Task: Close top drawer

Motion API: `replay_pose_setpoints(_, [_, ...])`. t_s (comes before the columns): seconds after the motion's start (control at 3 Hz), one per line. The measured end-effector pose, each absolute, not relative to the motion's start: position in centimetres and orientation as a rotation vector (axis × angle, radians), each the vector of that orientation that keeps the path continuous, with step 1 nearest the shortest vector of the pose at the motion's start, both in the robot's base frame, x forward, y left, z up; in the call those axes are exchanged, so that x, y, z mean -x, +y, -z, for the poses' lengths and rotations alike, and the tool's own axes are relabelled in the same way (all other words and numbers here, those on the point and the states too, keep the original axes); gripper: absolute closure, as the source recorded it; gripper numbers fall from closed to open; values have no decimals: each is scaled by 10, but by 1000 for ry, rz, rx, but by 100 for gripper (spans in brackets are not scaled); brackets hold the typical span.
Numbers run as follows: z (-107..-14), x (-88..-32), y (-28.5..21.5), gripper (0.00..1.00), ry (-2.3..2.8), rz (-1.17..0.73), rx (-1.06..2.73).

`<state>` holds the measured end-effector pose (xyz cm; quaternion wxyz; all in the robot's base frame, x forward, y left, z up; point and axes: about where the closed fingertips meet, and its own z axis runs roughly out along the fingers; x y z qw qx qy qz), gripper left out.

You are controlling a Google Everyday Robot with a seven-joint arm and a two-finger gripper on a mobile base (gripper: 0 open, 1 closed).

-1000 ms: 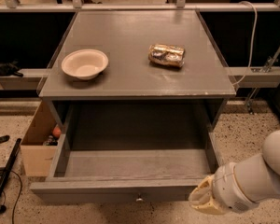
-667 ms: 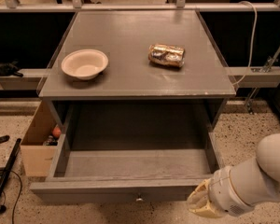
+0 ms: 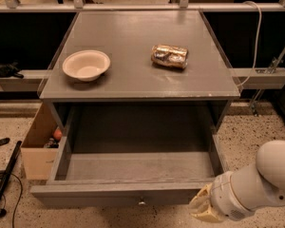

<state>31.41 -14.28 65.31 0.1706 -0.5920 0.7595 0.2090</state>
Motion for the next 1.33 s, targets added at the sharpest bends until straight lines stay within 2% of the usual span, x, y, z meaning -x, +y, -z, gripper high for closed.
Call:
replay_pose_setpoints(0.33, [-662,-308,-143,59,2143,-563,1667])
replay_pose_setpoints(1.0, [-648,-330,-140,12,2141,-544,1628])
replay_pose_setpoints(1.33, [-641,-344,-145,0,2154,-523,1608])
